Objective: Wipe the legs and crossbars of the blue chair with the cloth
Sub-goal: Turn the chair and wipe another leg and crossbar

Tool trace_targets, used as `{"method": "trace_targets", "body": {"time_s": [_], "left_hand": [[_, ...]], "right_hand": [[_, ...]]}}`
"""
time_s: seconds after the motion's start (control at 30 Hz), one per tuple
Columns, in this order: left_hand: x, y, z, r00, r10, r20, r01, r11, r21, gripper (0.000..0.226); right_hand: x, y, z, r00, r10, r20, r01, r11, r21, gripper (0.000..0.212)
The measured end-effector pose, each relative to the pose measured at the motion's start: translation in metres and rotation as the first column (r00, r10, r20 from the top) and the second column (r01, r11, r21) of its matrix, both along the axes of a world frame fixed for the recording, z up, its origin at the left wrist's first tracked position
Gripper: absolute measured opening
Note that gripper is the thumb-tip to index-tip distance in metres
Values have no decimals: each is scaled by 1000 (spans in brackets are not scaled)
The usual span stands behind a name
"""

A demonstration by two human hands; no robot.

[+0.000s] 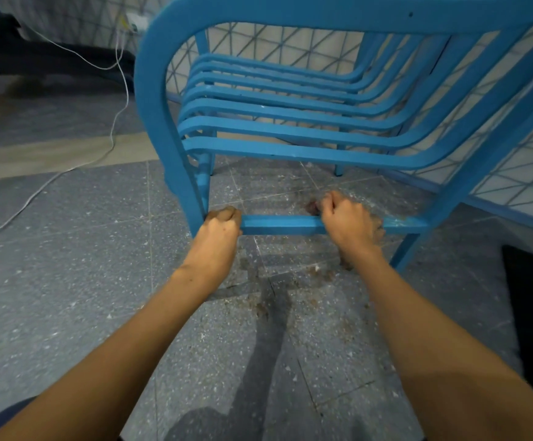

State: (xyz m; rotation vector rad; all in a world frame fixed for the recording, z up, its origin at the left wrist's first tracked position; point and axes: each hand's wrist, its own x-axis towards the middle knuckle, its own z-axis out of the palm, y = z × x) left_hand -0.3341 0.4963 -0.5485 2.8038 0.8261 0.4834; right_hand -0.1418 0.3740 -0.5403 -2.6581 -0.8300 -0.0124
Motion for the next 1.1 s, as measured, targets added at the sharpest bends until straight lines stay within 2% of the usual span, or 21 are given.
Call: {"method": "trace_targets", "body": {"time_s": [0.07, 0.1, 0.17, 0.27, 0.37, 0.4, 0.53, 0.6, 0.7, 0.77, 0.87, 0.93, 1.03, 1.1], "left_hand": [[0, 1, -2, 1000, 11, -18, -11, 1000, 4, 33], [0, 1, -2, 1000, 15, -19, -15, 1000, 8, 34], [0, 2, 0, 1000, 21, -9, -21, 1000, 16, 34], [2, 1, 1, 1000, 30, -6, -30, 1000, -6, 33], [2, 1, -2, 1000, 25, 2, -25, 1000, 6, 33], [2, 2, -4, 1000, 20, 7, -20, 1000, 15, 35], [2, 3, -8, 1000, -5, 3, 5, 1000, 30, 43], [1, 3, -10, 1000, -15, 13, 15, 999, 37, 44], [-1, 5, -13, 1000, -16, 20, 16, 999, 37, 46], [-1, 5, -13, 999, -19, 28, 17, 999, 50, 48], [1, 8, -10, 999, -28, 46, 25, 997, 68, 45], [1, 7, -8, 998, -47, 53, 44, 998, 49, 34], [3, 5, -6, 999, -26, 44, 25, 999, 22, 29], [5, 9, -7, 1000, 7, 18, -7, 1000, 7, 34]], "right_hand": [[-23, 18, 8, 997, -70, 30, 71, 996, -47, 40], [-38, 30, 8, 998, -44, 42, 45, 998, -38, 40], [-74, 52, 2, 995, 89, 47, -90, 995, 30, 39], [-103, 60, -14, 945, 296, 140, -316, 937, 149, 41], [-79, 37, -19, 876, 457, 154, -474, 876, 93, 40], [-65, 27, -21, 873, 468, 136, -480, 874, 72, 40], [3, -25, -23, 962, 259, 88, -264, 962, 61, 42], [26, -40, -21, 987, 155, 45, -158, 985, 65, 36], [19, -18, -13, 998, -61, -6, 61, 997, 46, 38], [-11, 11, -10, 993, -117, 13, 117, 993, 30, 39], [-77, 49, -18, 993, 84, 81, -93, 990, 110, 38], [-101, 54, -23, 962, 238, 137, -260, 950, 174, 36], [-80, 33, -21, 880, 461, 114, -474, 870, 138, 29], [-48, 13, -20, 870, 489, 71, -494, 863, 106, 27]]}}
